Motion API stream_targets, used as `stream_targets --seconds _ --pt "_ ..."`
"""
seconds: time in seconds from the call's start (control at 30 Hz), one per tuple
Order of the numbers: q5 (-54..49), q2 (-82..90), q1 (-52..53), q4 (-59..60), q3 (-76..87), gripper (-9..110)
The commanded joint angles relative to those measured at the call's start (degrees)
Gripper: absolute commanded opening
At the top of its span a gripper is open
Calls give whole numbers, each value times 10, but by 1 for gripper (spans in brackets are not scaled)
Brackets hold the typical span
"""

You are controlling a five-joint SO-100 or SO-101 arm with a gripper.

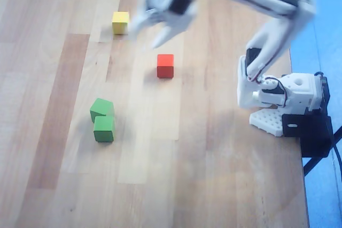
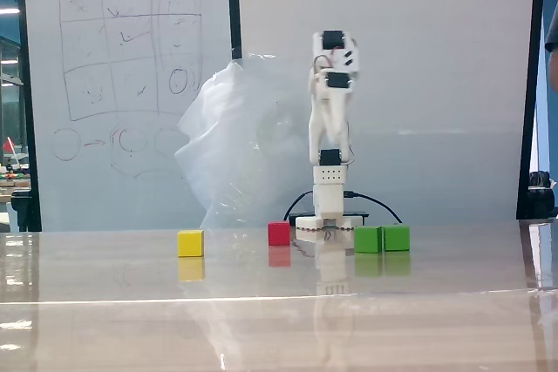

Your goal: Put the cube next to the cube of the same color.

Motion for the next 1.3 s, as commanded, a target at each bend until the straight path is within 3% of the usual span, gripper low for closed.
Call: stream_targets --seconds 0.0,0.13,0.27,0.6,1.27 --pt "-40 229 57 -90 241 -1" --pt "-83 485 64 -265 554 4" --pt "-87 627 63 -288 723 -1" --pt "-40 718 65 -210 735 1" --pt "-40 715 65 -209 733 1"
